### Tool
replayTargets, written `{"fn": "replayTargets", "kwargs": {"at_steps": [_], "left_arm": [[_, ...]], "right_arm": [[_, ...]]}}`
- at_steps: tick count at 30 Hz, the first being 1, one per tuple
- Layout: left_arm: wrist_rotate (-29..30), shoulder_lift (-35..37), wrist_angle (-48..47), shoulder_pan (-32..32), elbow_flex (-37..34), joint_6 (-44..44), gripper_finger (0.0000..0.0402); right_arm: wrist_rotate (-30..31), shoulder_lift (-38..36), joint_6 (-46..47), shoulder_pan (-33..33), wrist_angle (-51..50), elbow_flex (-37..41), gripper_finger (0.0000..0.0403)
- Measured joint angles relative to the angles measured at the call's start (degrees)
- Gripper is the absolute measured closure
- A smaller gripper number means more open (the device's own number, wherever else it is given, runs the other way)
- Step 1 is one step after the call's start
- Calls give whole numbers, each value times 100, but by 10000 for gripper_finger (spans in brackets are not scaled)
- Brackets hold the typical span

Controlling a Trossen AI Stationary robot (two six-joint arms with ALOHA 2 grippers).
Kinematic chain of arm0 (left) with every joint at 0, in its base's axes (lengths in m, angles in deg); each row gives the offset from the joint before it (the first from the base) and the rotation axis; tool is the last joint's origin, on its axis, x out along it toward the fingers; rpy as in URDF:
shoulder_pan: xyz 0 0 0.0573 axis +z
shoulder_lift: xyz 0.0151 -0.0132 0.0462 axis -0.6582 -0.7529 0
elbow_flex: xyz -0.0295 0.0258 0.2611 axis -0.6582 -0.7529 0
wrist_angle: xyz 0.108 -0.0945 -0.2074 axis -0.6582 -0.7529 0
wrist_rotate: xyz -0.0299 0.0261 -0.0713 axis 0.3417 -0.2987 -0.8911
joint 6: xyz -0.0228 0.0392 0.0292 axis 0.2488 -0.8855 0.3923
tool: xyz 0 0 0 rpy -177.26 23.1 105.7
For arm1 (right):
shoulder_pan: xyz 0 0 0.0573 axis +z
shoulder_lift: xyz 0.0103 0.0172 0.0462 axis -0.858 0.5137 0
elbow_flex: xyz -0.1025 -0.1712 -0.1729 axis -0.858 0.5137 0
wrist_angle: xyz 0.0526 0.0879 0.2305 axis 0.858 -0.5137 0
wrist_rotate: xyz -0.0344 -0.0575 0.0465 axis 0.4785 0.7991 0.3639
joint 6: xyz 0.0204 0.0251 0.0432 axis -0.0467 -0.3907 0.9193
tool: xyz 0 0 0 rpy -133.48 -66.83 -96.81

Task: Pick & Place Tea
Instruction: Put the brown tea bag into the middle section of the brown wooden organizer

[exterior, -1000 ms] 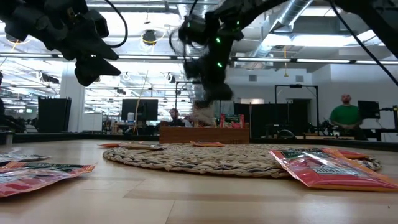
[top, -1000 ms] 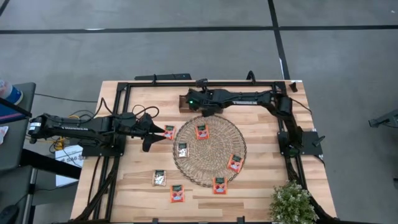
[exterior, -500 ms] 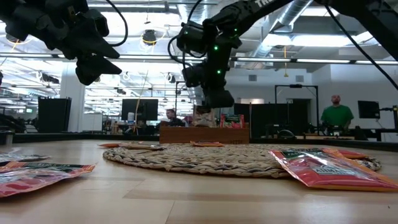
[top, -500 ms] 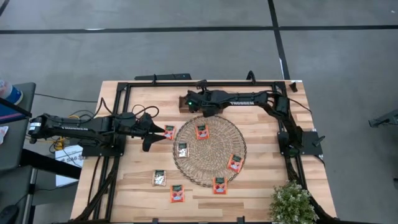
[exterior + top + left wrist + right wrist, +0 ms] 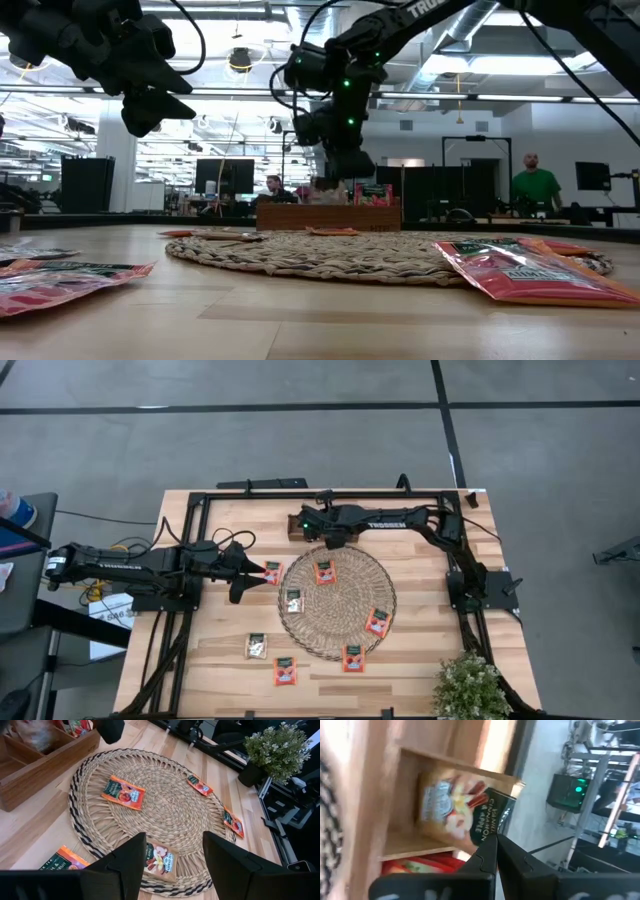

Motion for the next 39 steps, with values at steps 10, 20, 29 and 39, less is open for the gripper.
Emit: {"fn": "replayTargets", "kwargs": {"at_steps": [10, 20, 29, 39], "left_arm": [[2, 2, 0, 0, 0, 0, 214], [1, 2, 0, 0, 0, 0, 214], [2, 0, 0, 0, 0, 4, 214], [1, 1, 0, 0, 0, 2, 214]], "right_arm": [[155, -11, -42, -41, 17, -11, 403], [78, -11, -40, -46, 36, -11, 403], [-9, -11, 3, -48, 34, -11, 388], [-4, -11, 158, -116, 35, -11, 335]]}}
